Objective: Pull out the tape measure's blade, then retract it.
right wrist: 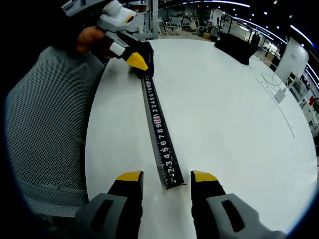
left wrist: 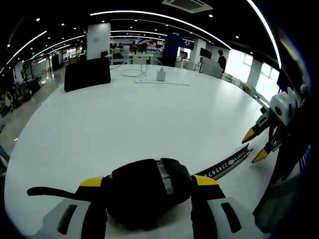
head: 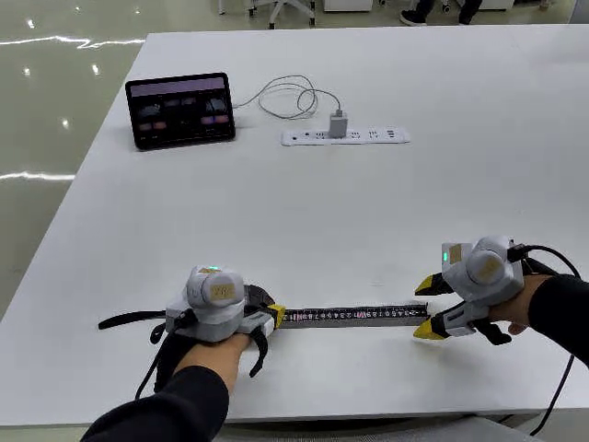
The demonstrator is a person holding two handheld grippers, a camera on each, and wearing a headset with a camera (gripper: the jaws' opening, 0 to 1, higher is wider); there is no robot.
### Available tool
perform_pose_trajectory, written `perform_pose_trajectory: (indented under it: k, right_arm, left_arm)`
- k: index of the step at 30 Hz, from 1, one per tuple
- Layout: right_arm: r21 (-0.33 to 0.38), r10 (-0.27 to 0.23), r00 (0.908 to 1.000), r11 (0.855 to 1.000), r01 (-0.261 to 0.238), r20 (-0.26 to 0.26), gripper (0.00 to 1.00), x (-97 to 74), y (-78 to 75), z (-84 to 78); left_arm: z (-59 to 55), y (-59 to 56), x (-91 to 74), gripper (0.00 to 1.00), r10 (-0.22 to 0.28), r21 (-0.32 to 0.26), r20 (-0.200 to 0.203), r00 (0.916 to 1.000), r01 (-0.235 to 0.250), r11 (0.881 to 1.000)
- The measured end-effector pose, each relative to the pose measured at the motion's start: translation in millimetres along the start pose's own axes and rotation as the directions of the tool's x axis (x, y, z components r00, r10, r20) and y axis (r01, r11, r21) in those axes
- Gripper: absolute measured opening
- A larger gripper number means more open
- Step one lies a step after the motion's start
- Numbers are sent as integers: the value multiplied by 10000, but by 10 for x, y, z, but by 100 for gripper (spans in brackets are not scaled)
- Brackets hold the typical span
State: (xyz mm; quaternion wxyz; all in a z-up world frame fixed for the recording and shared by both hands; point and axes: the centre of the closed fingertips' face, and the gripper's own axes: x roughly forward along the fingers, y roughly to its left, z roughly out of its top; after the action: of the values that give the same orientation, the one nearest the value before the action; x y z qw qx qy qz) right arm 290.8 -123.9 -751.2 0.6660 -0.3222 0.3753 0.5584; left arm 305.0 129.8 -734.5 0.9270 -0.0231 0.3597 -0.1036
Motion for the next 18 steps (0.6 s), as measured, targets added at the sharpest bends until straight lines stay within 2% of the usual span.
perform_pose_trajectory:
  k: [1,3,6,9,13,15,18]
  right_arm:
    - [26,23,9999,10000,-22,-134,33,14,0,-9]
    - [-112,-7,10000,9999,6,-22,34,21,5,25]
    - [-218,-109,9998,9997,105,-190,23,65,-30,-2]
    - [-203,-57,9995,9998,51,-306,20,77,-49,-28]
    - [-241,152,9987,9996,-164,-478,19,68,-46,-46]
    - [-272,220,9980,9994,-236,-585,13,63,-43,-63]
    - [-155,444,9962,9988,-457,-753,12,54,1,-71]
  left_arm:
    - [-1,-3,2,65,-12,-52,7,10000,12,10000]
    - [2,-4,1,65,-5,12,31,10000,5,10000]
    - [-1,-5,-5,65,-92,-54,-27,10000,92,9999]
    - [17,1,-10,65,-175,-569,41,9998,177,9982]
    - [14,-8,-10,65,-171,-570,31,9998,173,9982]
    - [14,-10,-8,65,-181,-528,29,9998,182,9984]
    - [10,-14,-12,64,-237,-372,16,9997,238,9990]
